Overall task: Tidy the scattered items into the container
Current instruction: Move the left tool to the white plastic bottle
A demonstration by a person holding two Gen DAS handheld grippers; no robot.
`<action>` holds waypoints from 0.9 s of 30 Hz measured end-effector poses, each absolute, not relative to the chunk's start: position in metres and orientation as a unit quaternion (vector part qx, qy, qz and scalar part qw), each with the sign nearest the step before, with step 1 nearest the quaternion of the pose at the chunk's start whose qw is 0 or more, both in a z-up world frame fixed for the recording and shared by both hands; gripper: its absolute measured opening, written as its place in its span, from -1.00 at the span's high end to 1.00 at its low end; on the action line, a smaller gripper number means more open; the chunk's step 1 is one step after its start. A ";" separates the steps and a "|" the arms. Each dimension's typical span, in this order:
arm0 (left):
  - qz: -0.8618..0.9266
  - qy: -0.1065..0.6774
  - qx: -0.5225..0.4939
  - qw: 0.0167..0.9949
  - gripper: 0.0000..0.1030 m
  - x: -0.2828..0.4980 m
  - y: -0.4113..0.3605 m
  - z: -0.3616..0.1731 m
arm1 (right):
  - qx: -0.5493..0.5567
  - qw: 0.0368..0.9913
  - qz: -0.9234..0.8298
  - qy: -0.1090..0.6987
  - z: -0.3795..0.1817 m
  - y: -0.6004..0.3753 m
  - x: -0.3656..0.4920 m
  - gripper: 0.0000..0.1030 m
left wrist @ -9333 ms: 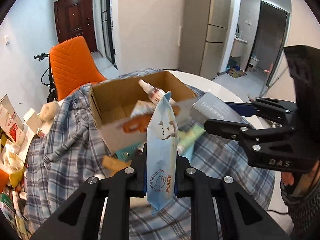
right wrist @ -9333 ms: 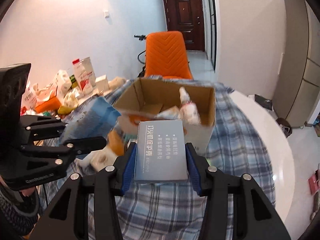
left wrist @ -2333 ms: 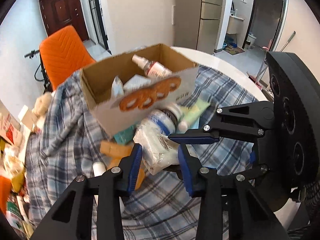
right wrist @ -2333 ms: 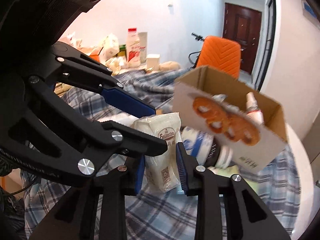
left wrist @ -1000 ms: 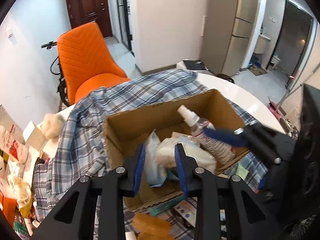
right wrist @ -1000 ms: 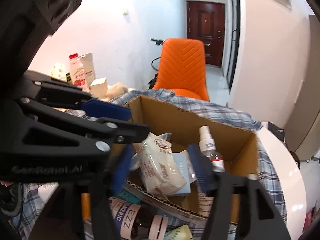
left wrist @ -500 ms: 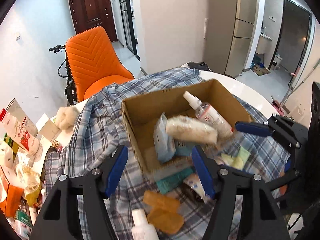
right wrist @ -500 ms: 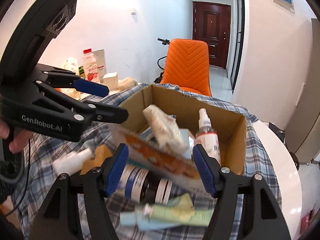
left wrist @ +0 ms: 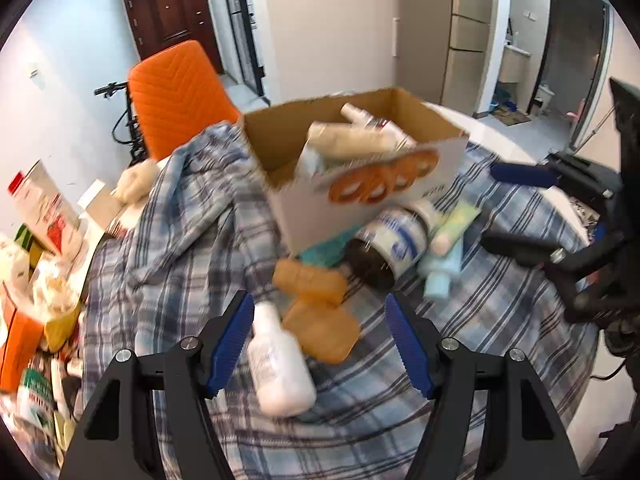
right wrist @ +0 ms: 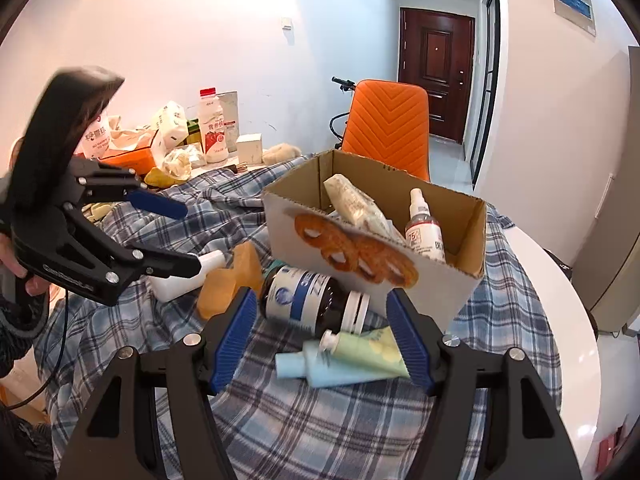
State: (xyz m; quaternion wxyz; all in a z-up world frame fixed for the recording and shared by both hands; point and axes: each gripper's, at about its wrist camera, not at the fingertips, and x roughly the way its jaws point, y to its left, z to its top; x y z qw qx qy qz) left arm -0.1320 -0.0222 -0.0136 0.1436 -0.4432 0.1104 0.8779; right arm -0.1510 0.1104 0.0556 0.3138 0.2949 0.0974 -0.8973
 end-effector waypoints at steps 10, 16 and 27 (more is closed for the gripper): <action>0.866 0.106 -0.471 0.129 -0.37 -0.125 -0.033 -0.054 | 0.310 0.307 -0.892 0.118 0.029 0.104 -0.140 -0.29; 0.867 0.098 -0.473 0.125 -0.24 -0.128 -0.040 -0.061 | 0.338 0.306 -0.882 0.116 0.008 0.103 -0.142 -0.29; 0.854 0.108 -0.495 0.118 0.11 -0.133 -0.045 -0.072 | 0.346 0.332 -0.873 0.084 0.010 0.099 -0.133 -0.29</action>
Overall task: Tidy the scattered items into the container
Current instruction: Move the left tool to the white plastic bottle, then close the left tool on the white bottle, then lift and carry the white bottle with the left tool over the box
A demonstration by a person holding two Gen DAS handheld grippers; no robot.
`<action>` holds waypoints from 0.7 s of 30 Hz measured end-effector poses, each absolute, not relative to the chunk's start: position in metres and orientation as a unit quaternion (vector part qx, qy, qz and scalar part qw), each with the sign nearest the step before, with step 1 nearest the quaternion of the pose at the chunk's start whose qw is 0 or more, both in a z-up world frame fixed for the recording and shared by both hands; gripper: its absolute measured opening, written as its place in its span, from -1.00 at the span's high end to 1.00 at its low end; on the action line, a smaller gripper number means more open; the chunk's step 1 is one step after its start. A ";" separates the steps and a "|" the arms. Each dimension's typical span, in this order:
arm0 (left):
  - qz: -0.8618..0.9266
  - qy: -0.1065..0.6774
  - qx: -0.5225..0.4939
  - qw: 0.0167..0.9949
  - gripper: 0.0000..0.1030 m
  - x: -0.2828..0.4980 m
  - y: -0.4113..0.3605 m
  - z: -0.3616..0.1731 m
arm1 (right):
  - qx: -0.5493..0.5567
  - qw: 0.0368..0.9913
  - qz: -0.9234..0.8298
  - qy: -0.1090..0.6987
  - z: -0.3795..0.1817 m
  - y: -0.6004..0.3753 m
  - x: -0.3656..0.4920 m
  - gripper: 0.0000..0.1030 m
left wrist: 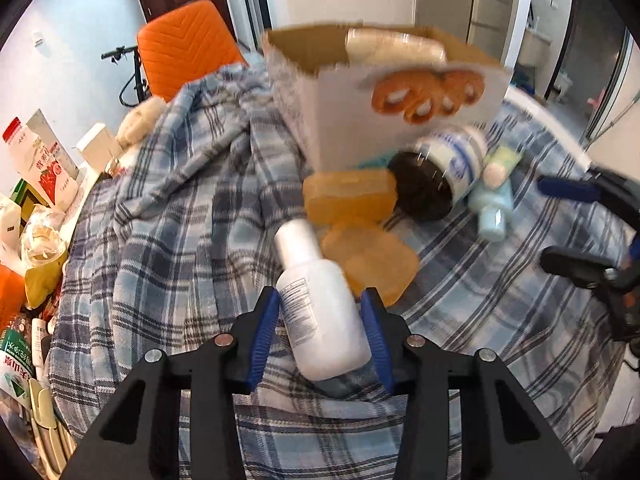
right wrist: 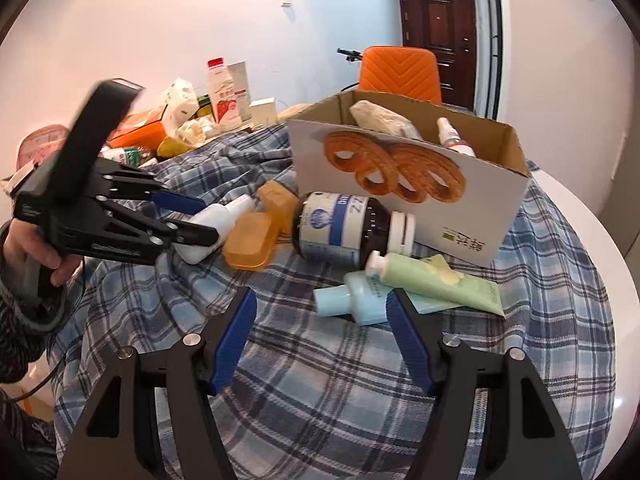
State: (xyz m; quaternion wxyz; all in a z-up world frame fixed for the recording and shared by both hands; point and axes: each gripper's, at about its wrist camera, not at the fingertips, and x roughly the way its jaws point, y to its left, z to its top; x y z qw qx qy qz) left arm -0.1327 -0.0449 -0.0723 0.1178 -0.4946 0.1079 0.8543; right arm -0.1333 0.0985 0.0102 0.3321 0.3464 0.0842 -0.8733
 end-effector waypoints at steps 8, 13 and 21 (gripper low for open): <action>0.847 0.101 -0.506 0.124 0.11 -0.134 -0.048 -0.083 | 0.342 0.343 -0.870 0.095 0.013 0.091 -0.124 -0.29; 0.841 0.077 -0.519 0.134 0.17 -0.138 -0.054 -0.088 | 0.348 0.343 -0.868 0.088 0.010 0.093 -0.124 -0.29; 0.865 0.072 -0.481 0.126 0.19 -0.127 -0.052 -0.059 | 0.361 0.359 -0.857 0.080 0.006 0.095 -0.125 -0.29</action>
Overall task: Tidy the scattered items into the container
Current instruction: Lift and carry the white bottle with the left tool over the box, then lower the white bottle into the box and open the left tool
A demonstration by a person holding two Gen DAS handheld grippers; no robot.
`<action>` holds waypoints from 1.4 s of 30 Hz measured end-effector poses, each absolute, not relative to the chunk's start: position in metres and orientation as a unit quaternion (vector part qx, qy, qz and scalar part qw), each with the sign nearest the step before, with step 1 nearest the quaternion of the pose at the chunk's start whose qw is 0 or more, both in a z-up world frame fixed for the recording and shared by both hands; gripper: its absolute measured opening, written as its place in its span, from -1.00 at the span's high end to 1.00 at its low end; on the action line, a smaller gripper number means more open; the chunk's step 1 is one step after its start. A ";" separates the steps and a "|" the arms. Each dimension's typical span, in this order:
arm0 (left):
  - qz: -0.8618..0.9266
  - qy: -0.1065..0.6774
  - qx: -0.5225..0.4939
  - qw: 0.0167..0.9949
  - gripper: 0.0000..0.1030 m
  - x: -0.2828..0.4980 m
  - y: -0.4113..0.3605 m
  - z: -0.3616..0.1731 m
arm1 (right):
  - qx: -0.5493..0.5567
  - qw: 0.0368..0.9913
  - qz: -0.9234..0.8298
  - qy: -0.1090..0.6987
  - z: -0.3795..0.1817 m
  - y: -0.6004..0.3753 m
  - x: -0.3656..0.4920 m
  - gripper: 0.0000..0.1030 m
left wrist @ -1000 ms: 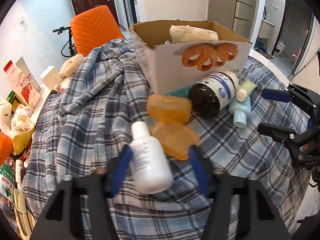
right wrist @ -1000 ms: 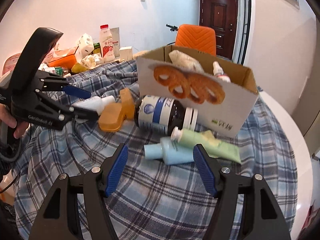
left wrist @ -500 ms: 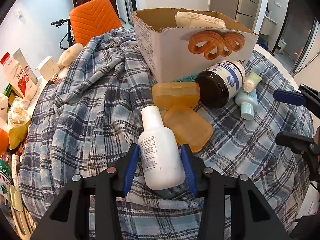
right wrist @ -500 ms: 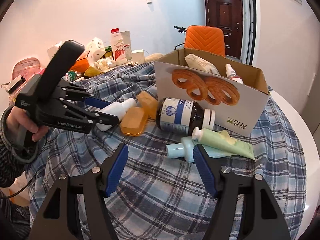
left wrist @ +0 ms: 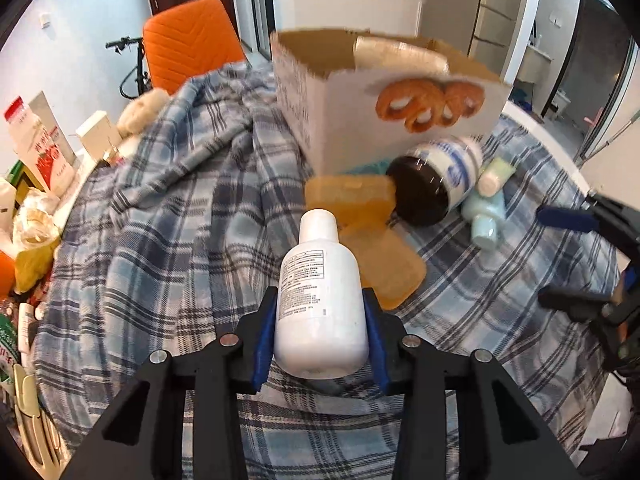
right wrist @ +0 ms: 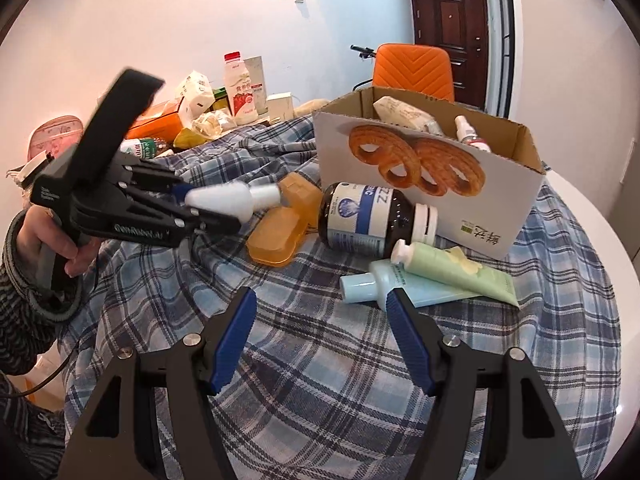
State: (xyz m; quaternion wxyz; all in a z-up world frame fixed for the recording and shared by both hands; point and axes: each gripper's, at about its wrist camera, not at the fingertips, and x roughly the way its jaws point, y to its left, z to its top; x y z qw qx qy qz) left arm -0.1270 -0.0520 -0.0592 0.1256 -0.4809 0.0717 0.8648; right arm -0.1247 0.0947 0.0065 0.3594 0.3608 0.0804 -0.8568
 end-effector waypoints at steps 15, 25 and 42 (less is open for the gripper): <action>0.874 0.102 -0.439 0.182 0.19 -0.123 0.000 -0.014 | 0.337 0.342 -0.877 0.032 0.027 0.116 -0.141 -0.29; 0.881 0.110 -0.408 0.212 0.19 -0.165 0.044 0.027 | 0.309 0.329 -0.890 0.056 0.051 0.127 -0.171 -0.26; 0.890 0.088 -0.409 0.181 0.19 -0.260 0.070 0.024 | 0.280 0.304 -0.910 0.033 0.065 0.122 -0.228 0.11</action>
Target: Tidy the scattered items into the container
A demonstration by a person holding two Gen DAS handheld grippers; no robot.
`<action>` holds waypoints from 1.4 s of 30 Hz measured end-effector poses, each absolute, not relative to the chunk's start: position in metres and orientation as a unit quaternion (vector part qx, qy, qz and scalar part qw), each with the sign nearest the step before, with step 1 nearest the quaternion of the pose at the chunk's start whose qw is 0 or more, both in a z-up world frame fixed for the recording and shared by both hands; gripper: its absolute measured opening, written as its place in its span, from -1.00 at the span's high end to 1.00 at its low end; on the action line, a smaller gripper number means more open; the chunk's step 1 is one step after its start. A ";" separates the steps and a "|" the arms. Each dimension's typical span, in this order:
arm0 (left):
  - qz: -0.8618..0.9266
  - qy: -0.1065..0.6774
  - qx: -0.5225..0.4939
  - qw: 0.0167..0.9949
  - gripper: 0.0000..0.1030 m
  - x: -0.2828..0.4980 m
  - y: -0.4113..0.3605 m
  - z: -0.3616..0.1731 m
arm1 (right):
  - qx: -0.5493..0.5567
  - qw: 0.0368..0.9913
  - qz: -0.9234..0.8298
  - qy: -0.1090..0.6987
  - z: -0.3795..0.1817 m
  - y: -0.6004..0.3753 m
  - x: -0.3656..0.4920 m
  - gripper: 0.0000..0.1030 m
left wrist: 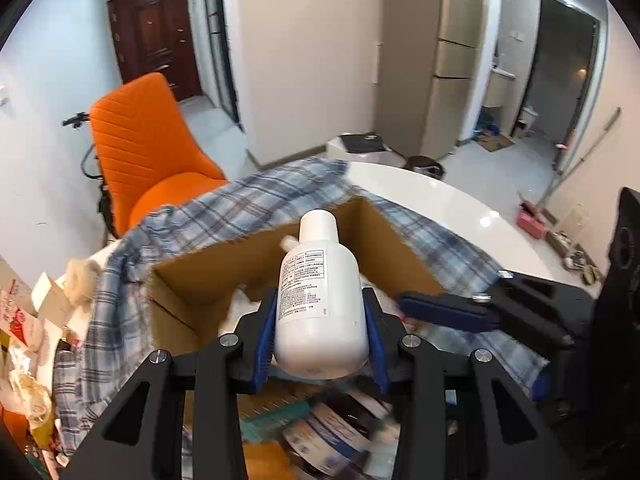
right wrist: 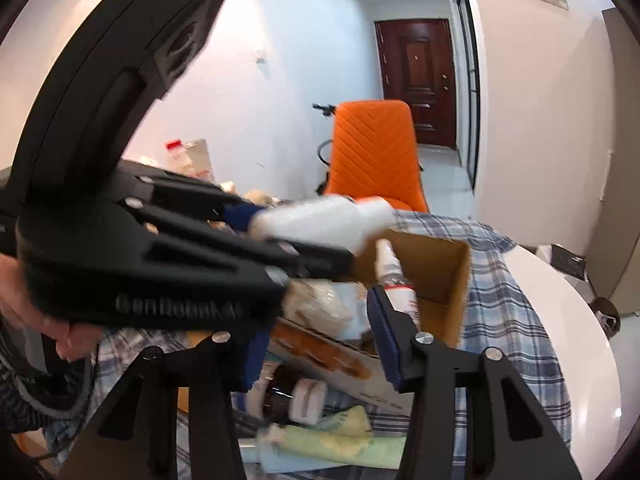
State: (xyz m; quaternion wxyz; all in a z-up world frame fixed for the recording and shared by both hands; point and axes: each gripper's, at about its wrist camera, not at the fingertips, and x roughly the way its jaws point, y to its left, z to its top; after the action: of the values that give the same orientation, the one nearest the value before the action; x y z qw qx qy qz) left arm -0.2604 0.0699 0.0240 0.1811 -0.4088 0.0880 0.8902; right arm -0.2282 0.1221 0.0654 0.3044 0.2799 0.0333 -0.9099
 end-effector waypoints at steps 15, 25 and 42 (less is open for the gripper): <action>0.882 0.049 -0.452 0.126 0.19 -0.300 0.021 -0.017 | 0.312 0.242 -0.919 -0.005 0.062 0.147 -0.262 0.49; 0.877 -0.001 -0.454 0.157 -0.64 -0.289 0.012 -0.012 | 0.329 0.264 -0.907 -0.012 0.061 0.139 -0.268 0.85; 0.895 0.078 -0.423 0.114 -0.65 -0.242 0.013 -0.005 | 0.311 0.241 -0.919 0.024 0.065 0.132 -0.239 -0.75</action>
State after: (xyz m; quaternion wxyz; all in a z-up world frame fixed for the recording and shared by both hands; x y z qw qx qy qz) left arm -0.2425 0.0125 -0.0049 0.1138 -0.4231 0.0783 0.8955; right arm -0.2391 0.1322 0.0649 0.2412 0.3111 0.0238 -0.9190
